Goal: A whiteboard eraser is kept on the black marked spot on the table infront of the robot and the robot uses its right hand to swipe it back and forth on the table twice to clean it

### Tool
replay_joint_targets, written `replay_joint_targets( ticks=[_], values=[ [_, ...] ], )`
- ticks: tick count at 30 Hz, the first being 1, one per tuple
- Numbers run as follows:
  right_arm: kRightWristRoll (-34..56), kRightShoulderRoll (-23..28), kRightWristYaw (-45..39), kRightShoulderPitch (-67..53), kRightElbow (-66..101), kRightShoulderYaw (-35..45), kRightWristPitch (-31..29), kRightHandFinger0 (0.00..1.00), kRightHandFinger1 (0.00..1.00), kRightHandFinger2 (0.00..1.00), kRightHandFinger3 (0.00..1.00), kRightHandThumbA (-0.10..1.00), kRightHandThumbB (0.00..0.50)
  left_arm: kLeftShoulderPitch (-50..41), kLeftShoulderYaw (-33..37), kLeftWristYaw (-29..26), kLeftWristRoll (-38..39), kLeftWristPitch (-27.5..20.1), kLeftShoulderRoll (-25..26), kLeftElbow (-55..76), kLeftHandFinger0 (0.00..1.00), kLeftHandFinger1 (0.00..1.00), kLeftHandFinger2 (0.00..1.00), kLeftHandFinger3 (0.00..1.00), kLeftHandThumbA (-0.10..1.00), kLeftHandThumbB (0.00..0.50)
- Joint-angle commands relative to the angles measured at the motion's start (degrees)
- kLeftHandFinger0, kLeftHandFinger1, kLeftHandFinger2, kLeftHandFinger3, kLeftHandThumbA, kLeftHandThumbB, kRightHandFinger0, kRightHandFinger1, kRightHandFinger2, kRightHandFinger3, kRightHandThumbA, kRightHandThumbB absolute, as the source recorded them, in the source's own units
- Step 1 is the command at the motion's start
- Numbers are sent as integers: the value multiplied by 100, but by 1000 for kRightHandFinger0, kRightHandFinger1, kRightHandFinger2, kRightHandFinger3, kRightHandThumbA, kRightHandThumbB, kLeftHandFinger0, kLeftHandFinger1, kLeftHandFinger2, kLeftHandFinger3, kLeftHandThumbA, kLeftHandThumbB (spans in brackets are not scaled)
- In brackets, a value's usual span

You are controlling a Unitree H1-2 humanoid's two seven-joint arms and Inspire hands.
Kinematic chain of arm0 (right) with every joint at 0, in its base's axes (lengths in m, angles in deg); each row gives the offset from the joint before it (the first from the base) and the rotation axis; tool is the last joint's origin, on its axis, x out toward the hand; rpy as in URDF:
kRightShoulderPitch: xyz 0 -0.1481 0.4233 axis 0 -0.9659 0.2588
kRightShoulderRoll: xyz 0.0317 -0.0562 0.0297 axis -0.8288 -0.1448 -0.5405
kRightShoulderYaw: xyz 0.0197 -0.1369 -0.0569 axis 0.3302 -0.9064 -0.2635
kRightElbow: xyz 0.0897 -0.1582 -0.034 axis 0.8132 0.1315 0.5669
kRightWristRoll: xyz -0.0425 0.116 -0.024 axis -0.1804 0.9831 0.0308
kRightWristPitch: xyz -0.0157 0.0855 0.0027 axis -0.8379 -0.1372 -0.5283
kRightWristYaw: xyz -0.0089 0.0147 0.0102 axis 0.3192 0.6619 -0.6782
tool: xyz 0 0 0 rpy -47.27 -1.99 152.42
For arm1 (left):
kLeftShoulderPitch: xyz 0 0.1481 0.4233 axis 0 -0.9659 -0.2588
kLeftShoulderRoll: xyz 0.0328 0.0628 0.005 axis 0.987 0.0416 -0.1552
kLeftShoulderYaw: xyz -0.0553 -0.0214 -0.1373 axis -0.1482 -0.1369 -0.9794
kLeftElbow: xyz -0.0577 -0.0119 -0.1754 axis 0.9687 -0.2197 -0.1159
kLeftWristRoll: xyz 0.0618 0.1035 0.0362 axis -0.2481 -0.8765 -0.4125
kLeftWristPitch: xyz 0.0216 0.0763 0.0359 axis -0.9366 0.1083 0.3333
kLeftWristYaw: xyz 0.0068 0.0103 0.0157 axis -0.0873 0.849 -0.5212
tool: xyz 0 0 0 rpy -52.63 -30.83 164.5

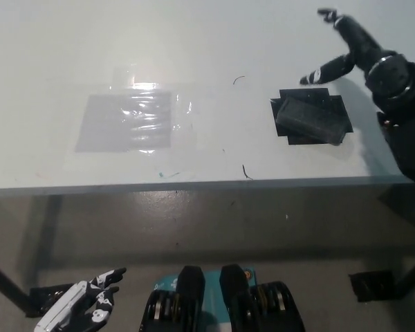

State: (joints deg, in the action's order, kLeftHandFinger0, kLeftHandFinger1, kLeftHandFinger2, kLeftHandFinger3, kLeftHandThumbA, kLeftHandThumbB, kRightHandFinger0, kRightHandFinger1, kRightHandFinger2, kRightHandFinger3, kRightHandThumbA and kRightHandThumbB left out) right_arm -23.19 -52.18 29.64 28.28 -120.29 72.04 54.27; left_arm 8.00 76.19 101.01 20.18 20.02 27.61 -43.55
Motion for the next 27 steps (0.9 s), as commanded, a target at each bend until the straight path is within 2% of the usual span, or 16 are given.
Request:
replay_joint_targets(
  ticks=[1, 2, 3, 5, 9, 10, 13, 16, 20, 22, 23, 25, 27],
  values=[
    [-563, -393, -803, 1901, -2341, -760, 14, 1000, 1000, 1000, 1000, 1000, 376, -80, -72, -33, -16, -335, 166, 199, 1000, 1000, 1000, 1000, 879, 491],
    [-571, -416, -751, 1907, -2411, -806, -5, 1000, 1000, 1000, 1000, 1000, 374, -85, -71, -36, -22, -329, 165, 203, 1000, 1000, 1000, 1000, 881, 493],
    [-567, -452, -782, 1910, -2537, -855, -42, 1000, 1000, 1000, 1000, 1000, 351, -106, -70, -39, -22, -281, 164, 222, 1000, 1000, 1000, 1000, 883, 500],
    [-526, -492, -1041, 1926, -2757, -966, -169, 1000, 1000, 1000, 1000, 1000, 270, -130, -72, -34, -18, -277, 169, 234, 1000, 1000, 1000, 1000, 876, 485],
    [-151, -481, -1407, 1825, -3085, -822, -391, 1000, 1000, 1000, 1000, 1000, 220, -172, -73, -15, -36, -241, 216, 282, 1000, 1000, 1000, 1000, 878, 492],
    [-154, -485, -1398, 1802, -3116, -829, -338, 1000, 1000, 1000, 1000, 1000, 241, -171, -71, -21, -56, -272, 218, 275, 1000, 1000, 1000, 1000, 879, 490],
    [-45, -502, -1346, 1719, -3208, -704, -243, 1000, 1000, 1000, 1000, 1000, 233, -146, -39, -37, -133, -294, 229, 281, 1000, 1000, 1000, 1000, 899, 500],
    [-288, -559, -1328, 1672, -3304, -933, -213, 1000, 1000, 1000, 1000, 1000, 268, -123, -18, -21, -122, -294, 230, 254, 1000, 1000, 1000, 1000, 897, 500],
    [-436, -644, -1160, 1556, -3384, -1131, -254, 1000, 1000, 1000, 1000, 1000, 251, -130, -32, -45, -140, -320, 222, 256, 1000, 1000, 1000, 1000, 888, 500],
    [-497, -655, -1238, 1515, -3416, -1243, -323, 1000, 1000, 1000, 1000, 1000, 226, -112, -39, -29, -103, -357, 212, 224, 1000, 1000, 1000, 1000, 877, 497],
    [-560, -676, -1096, 1485, -3436, -1309, -252, 1000, 1000, 1000, 1000, 1000, 280, -105, -38, -32, -112, -333, 215, 234, 1000, 1000, 1000, 1000, 879, 499],
    [-661, -722, -750, 1414, -3463, -1424, -22, 1000, 1000, 1000, 1000, 1000, 329, -93, -34, -32, -129, -309, 228, 242, 1000, 1000, 1000, 1000, 882, 500],
    [-823, -743, -573, 1304, -3471, -1627, 93, 1000, 1000, 1000, 1000, 1000, 347, -83, -34, -15, -124, -301, 248, 242, 1000, 1000, 1000, 1000, 886, 499]
  ],
)
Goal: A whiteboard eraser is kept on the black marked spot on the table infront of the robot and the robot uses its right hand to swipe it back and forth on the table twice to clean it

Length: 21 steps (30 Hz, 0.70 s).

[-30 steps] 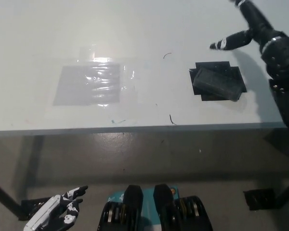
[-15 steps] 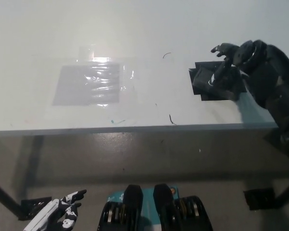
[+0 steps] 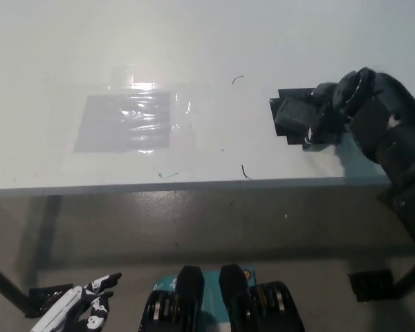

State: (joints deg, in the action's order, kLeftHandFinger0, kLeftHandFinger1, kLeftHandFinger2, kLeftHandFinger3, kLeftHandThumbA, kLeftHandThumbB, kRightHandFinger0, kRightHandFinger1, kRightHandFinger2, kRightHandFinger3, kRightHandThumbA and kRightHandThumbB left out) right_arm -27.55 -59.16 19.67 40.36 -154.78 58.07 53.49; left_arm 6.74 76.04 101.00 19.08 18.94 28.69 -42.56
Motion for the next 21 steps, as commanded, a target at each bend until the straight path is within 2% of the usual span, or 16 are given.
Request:
replay_joint_targets(
  ticks=[1, 2, 3, 7, 8, 9, 10, 11, 12, 13, 14, 15, 16, 17, 18, 21],
  values=[
    [-433, -52, 524, 22, -26, -303, 220, 1000, 1000, 1000, 1000, 1000, 350, 41, -21, -17, -22, -204, 143, 135, 1000, 1000, 1000, 1000, 887, 499],
    [-442, -56, 566, -28, -28, -329, 235, 1000, 1000, 1000, 1000, 1000, 354, 33, -21, -12, -16, -210, 146, 121, 1000, 1000, 1000, 1000, 888, 500],
    [-487, -41, 499, -116, -38, -402, 141, 1000, 1000, 1000, 1000, 1000, 329, 29, -23, -2, 6, -216, 142, 97, 1000, 1000, 1000, 1000, 887, 500],
    [-548, -54, 678, -246, -39, -506, 79, 1000, 1000, 1000, 1000, 1000, 348, 21, -32, 8, 50, -204, 133, 85, 1000, 1000, 1000, 1000, 877, 500],
    [-518, -78, 1141, -292, -13, -437, 121, 1000, 1000, 1000, 1000, 978, 371, 20, -30, -2, 34, -205, 132, 100, 1000, 1000, 1000, 1000, 878, 500],
    [-498, -91, 1588, -322, 21, -372, 101, 1000, 1000, 1000, 1000, 839, 343, 12, -27, -14, 16, -193, 129, 131, 1000, 1000, 1000, 1000, 883, 500],
    [-490, -104, 1941, -308, 54, -325, 45, 1000, 1000, 1000, 1000, 753, 258, 15, -22, -16, -5, -224, 136, 140, 1000, 1000, 1000, 1000, 884, 500],
    [-489, -107, 2055, -297, 60, -306, 26, 1000, 1000, 1000, 1000, 687, 262, 26, -20, -15, -13, -238, 139, 138, 1000, 1000, 1000, 1000, 886, 500],
    [-501, -113, 2480, -297, 96, -272, -71, 705, 726, 794, 1000, 434, 140, 42, -17, -8, -6, -240, 137, 124, 1000, 1000, 1000, 1000, 881, 493],
    [-500, -120, 2797, -292, 119, -234, -140, 534, 621, 735, 1000, 321, 153, 54, -13, -9, -16, -231, 138, 123, 1000, 1000, 1000, 1000, 880, 492],
    [-455, -126, 2941, -268, 138, -167, -205, 257, 313, 457, 931, 226, 146, 62, -13, 1, -3, -218, 142, 111, 1000, 1000, 1000, 1000, 866, 488],
    [-424, -132, 3047, -250, 152, -117, -254, 145, 224, 388, 900, 185, 142, 65, -14, 10, 8, -200, 145, 106, 1000, 1000, 1000, 1000, 864, 488],
    [-410, -135, 3093, -243, 161, -88, -287, 29, 98, 267, 794, 143, 148, 63, -14, 6, 5, -172, 145, 115, 1000, 1000, 1000, 1000, 863, 498],
    [-325, -139, 3228, -233, 203, 27, -406, 1, 4, 116, 698, 49, 178, 56, -12, 3, 1, -122, 148, 134, 1000, 1000, 1000, 1000, 855, 500],
    [-303, -149, 3273, -221, 223, 67, -434, 0, 2, 120, 744, 54, 181, 55, -7, 14, 0, -111, 159, 141, 1000, 1000, 1000, 1000, 855, 500],
    [-334, -153, 3295, -213, 276, 83, -512, 0, 0, 71, 704, 46, 181, 70, 6, 9, -32, -147, 156, 132, 1000, 1000, 1000, 1000, 861, 500]
  ],
)
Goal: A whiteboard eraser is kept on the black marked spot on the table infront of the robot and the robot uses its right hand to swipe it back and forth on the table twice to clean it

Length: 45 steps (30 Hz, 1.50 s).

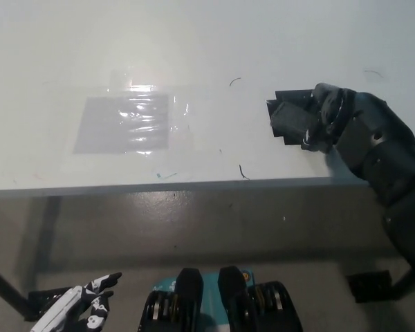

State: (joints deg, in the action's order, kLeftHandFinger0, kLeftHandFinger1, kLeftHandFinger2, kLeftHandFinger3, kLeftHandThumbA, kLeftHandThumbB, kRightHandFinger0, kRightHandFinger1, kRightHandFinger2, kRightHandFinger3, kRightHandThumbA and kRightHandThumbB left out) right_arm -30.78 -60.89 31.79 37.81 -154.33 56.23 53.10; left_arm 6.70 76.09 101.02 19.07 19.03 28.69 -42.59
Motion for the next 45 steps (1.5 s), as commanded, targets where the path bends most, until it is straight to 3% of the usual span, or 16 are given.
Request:
replay_joint_targets(
  ticks=[1, 3, 7, 17, 20, 22, 23, 24, 26, 27, 30, 32, 35, 39, 42, 45],
  values=[
    [-22, 9, 2096, 48, 242, 272, -490, 0, 1, 83, 670, 46, 186, 83, 1, 18, -21, -185, 160, 115, 1000, 1000, 1000, 1000, 851, 500],
    [-27, -16, 2099, 63, 229, 279, -501, 0, 0, 84, 777, 55, 190, 102, 1, 27, -20, -233, 167, 94, 1000, 1000, 1000, 1000, 849, 500],
    [-16, -68, 2087, 80, 210, 329, -572, 0, 0, 70, 593, 36, 199, 137, 12, 40, -39, -323, 180, 57, 1000, 1000, 1000, 1000, 842, 496],
    [-101, -396, 2063, -21, 71, 253, -595, 20, 57, 183, 716, 117, 178, 160, 27, -46, -224, -482, 204, 23, 1000, 1000, 1000, 1000, 833, 472],
    [-173, -580, 2120, -149, 20, 168, -619, 0, 0, 8, 362, 138, 168, 135, 26, -33, -201, -436, 187, 38, 1000, 1000, 1000, 1000, 826, 484],
    [-128, -741, 2069, -197, 3, 193, -635, 0, 0, 2, 375, 138, 159, 128, 30, -69, -272, -419, 187, 69, 1000, 1000, 1000, 1000, 836, 495],
    [-111, -854, 2085, -221, 1, 203, -642, 54, 69, 83, 671, 110, 165, 139, 28, -44, -240, -433, 193, 66, 1000, 1000, 1000, 1000, 833, 488],
    [-126, -946, 2125, -239, 0, 187, -638, 38, 59, 95, 619, 119, 180, 151, 28, -19, -203, -451, 186, 56, 1000, 1000, 1000, 1000, 826, 481],
    [-169, -1299, 2130, -261, -22, 130, -570, 121, 149, 245, 709, 172, 200, 162, 25, 0, -168, -432, 181, 48, 1000, 1000, 1000, 1000, 820, 469],
    [-193, -1428, 2129, -276, -32, 98, -599, 22, 61, 182, 669, 178, 195, 164, 27, 2, -159, -423, 176, 37, 1000, 1000, 1000, 1000, 825, 472],
    [-198, -1715, 2158, -321, -51, 70, -687, 0, 1, 90, 487, 160, 191, 147, 28, 0, -152, -346, 170, 83, 1000, 1000, 1000, 1000, 840, 486],
    [-295, -1995, 2095, -300, -92, -42, -583, 77, 94, 188, 521, 191, 186, 154, 36, 6, -153, -313, 171, 104, 1000, 1000, 1000, 1000, 836, 472],
    [-292, -2316, 2077, -288, -120, -62, -524, 147, 146, 257, 732, 143, 201, 173, 43, 37, -124, -207, 190, 140, 1000, 1000, 1000, 1000, 839, 481],
    [-315, -2399, 2082, -325, -140, -89, -596, 98, 92, 202, 701, 199, 206, 209, 36, 33, -161, -199, 232, 170, 1000, 1000, 1000, 1000, 849, 478],
    [-339, -2317, 2057, -409, -159, -118, -594, 203, 222, 362, 746, 146, 181, 216, 46, 50, -199, -170, 289, 210, 1000, 1000, 1000, 1000, 851, 473],
    [-359, -2181, 2072, -494, -170, -135, -543, 130, 166, 330, 683, 162, 181, 224, 52, 36, -199, -172, 289, 228, 1000, 1000, 1000, 1000, 846, 468]
  ],
)
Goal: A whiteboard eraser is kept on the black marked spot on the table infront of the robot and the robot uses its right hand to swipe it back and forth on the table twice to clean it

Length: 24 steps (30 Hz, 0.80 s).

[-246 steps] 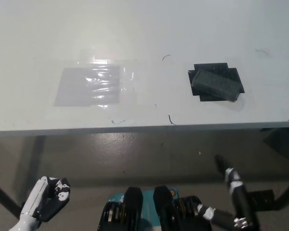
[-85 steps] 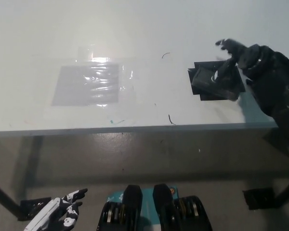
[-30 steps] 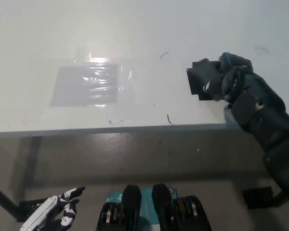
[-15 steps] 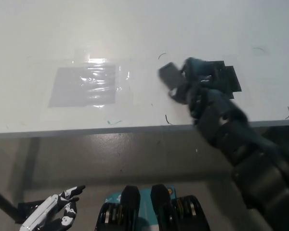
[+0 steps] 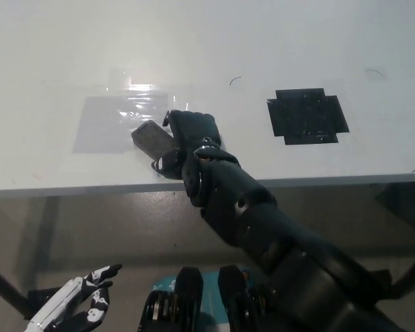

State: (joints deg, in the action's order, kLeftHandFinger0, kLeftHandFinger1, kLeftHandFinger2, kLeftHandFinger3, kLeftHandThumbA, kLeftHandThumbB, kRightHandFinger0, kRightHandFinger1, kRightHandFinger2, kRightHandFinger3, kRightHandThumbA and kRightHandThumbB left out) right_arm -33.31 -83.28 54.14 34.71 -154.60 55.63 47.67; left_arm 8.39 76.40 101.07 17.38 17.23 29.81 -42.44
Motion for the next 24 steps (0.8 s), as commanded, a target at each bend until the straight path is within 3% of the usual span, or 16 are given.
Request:
replay_joint_targets(
  ticks=[1, 3, 4, 7, 9, 10, 11, 13, 14, 15, 17, 19, 20, 21, 23, 24],
  values=[
    [-102, 129, -170, -218, -144, -70, -27, 22, 51, 222, 650, 156, 178, 65, 24, 13, -53, -10, 174, 190, 1000, 1000, 1000, 1000, 846, 468],
    [-125, 233, -165, -300, -144, -91, -70, 0, 2, 166, 583, 128, 161, 32, 41, 2, -70, -27, 153, 191, 1000, 1000, 1000, 1000, 847, 471],
    [-109, 362, -119, -371, -137, -72, -154, 0, 35, 204, 592, 124, 171, 28, 48, -3, -78, -43, 144, 180, 1000, 1000, 1000, 1000, 847, 472],
    [-59, 751, -120, -521, -137, -12, -244, 138, 198, 367, 727, 172, 161, -8, 39, -38, -77, 27, 122, 214, 1000, 1000, 1000, 1000, 850, 487],
    [-41, 1065, -100, -615, -125, 19, -294, 69, 119, 277, 711, 155, 138, -21, 25, -38, -65, 11, 132, 197, 1000, 1000, 1000, 1000, 848, 486],
    [-19, 1182, -126, -627, -124, 45, -261, 38, 112, 300, 801, 141, 139, -11, 25, -30, -56, 1, 134, 182, 1000, 1000, 1000, 1000, 849, 487],
    [-10, 1368, -169, -651, -126, 59, -223, 177, 285, 462, 869, 164, 138, -3, 28, -19, -47, -13, 134, 163, 1000, 1000, 1000, 1000, 850, 488],
    [-7, 1712, -176, -718, -122, 78, -222, 189, 282, 451, 805, 193, 139, -5, 31, -7, -35, -33, 134, 135, 1000, 1000, 1000, 1000, 851, 491],
    [18, 1934, -109, -764, -100, 114, -327, 95, 175, 352, 699, 176, 140, 0, 29, -12, -47, -65, 140, 128, 1000, 1000, 1000, 1000, 855, 484],
    [38, 2096, -116, -787, -92, 138, -345, 173, 268, 404, 716, 203, 142, -12, 21, -20, -56, -88, 148, 127, 1000, 1000, 1000, 1000, 856, 484],
    [65, 2691, -230, -821, -63, 194, -263, 206, 285, 399, 704, 207, 142, -39, 5, -26, -46, -184, 150, 93, 1000, 1000, 1000, 1000, 855, 469],
    [80, 2991, -261, -832, -43, 226, -250, 216, 316, 464, 873, 212, 143, -44, -3, -34, -46, -173, 149, 90, 1000, 1000, 1000, 1000, 853, 480],
    [104, 3260, -269, -866, -20, 267, -294, 265, 378, 514, 887, 240, 160, -58, -12, -40, -28, -138, 141, 108, 1000, 1000, 1000, 1000, 852, 480],
    [123, 3346, -271, -884, -11, 292, -323, 286, 401, 532, 890, 253, 168, -66, -14, -42, -29, -132, 141, 117, 1000, 1000, 1000, 1000, 851, 479],
    [155, 3843, -193, -998, 72, 371, -487, 286, 423, 542, 775, 244, 158, -95, -24, -55, -9, -147, 118, 101, 1000, 1000, 1000, 1000, 843, 471],
    [153, 3991, -261, -1010, 49, 381, -402, 370, 543, 647, 921, 257, 124, -108, -31, -44, 33, -133, 108, 106, 1000, 1000, 1000, 1000, 832, 474]
  ],
)
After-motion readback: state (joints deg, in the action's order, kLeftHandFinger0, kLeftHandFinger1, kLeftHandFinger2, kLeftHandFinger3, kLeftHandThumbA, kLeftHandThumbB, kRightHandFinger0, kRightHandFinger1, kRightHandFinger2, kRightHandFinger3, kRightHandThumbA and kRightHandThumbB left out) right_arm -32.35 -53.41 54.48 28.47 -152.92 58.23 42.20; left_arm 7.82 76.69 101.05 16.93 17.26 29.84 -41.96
